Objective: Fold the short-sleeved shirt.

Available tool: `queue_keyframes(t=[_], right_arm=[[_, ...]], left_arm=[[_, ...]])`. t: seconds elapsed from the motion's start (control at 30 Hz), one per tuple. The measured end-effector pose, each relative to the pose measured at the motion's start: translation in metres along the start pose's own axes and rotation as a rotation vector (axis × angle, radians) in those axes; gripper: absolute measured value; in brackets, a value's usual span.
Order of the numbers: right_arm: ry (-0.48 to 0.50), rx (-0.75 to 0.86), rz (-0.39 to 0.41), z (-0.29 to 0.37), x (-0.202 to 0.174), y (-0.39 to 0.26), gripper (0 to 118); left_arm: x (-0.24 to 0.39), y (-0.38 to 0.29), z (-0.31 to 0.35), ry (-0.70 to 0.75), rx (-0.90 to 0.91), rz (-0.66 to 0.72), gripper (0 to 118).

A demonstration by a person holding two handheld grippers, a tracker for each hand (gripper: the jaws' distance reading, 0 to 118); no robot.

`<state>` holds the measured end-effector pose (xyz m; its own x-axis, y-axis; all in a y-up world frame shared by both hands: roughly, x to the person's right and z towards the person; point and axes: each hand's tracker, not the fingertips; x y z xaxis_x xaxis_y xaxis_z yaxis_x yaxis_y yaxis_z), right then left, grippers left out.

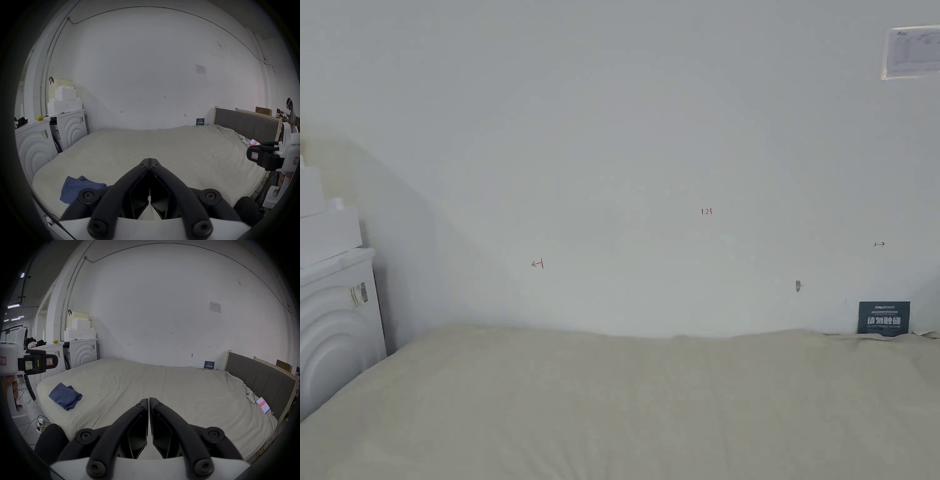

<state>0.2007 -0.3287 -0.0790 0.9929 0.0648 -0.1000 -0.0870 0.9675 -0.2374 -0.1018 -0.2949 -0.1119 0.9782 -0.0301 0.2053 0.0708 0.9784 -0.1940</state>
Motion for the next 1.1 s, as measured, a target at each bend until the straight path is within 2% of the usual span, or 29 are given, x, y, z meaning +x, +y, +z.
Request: queue_keyframes(t=[0.2, 0.3, 0.33, 0.43, 0.6, 0.73, 0.83, 0.9, 1.03, 1.07, 1.1], right_arm=[[0.003, 0.001, -0.049, -0.002, 0.005, 0.002, 1], [0.013, 0.015, -0.065, 0.000, 0.004, -0.002, 1], [0.020, 0.012, -0.076, 0.000, 0.004, -0.003, 1], [0.014, -0.012, -0.063, -0.003, 0.001, -0.007, 2], [0.010, -0.016, -0.076, -0.003, 0.003, -0.005, 2], [-0.001, -0.018, -0.074, -0.003, 0.004, -0.002, 6], [-0.014, -0.015, -0.081, -0.004, 0.006, -0.001, 18], [-0.015, -0.003, -0.098, -0.004, 0.008, 0.000, 39], [-0.028, -0.006, -0.107, -0.005, 0.008, 0.002, 50], [-0.033, -0.006, -0.104, -0.006, 0.008, 0.001, 56], [-0.036, -0.007, -0.103, -0.007, 0.007, 0.000, 68]], left_arm=[[-0.001, 0.001, -0.005, 0.000, -0.007, -0.005, 1], [0.006, -0.003, -0.008, 0.050, -0.016, -0.096, 1], [0.006, -0.004, -0.008, 0.035, -0.021, -0.088, 1], [0.006, -0.004, -0.006, 0.008, -0.021, -0.044, 1], [0.010, -0.006, -0.007, 0.018, -0.034, -0.109, 1], [0.009, -0.004, -0.008, 0.018, -0.028, -0.087, 5], [0.004, -0.002, -0.009, 0.021, -0.034, -0.059, 14], [0.003, -0.003, -0.010, 0.022, -0.029, -0.058, 18], [0.002, -0.002, -0.011, 0.029, -0.029, -0.075, 21], [0.002, -0.001, -0.010, 0.029, -0.025, -0.074, 25], [0.002, -0.001, -0.010, 0.031, -0.020, -0.073, 39]])
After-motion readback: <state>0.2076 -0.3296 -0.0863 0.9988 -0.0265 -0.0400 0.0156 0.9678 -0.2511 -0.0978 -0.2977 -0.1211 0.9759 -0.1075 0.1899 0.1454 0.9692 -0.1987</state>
